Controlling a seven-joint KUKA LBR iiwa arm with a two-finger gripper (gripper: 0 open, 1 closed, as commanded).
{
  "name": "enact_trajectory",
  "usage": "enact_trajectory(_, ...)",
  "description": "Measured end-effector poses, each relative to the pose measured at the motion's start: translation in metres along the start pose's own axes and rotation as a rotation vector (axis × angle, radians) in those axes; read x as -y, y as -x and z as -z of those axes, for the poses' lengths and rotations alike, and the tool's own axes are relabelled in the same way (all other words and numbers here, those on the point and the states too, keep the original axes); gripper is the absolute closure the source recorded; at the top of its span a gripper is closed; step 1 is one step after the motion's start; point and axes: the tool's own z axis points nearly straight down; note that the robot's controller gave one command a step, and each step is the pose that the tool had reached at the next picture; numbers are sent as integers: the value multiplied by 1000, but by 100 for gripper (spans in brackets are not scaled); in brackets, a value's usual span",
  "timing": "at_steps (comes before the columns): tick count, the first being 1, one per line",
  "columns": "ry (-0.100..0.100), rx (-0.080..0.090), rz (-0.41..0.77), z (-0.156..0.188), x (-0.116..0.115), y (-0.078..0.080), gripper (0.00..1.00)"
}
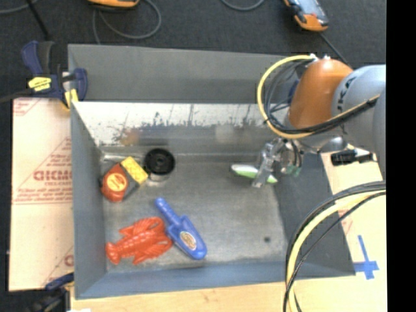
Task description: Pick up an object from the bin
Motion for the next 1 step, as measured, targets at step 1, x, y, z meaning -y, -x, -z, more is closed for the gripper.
enact_trajectory(1,2,5,1,20,-1,1,100)
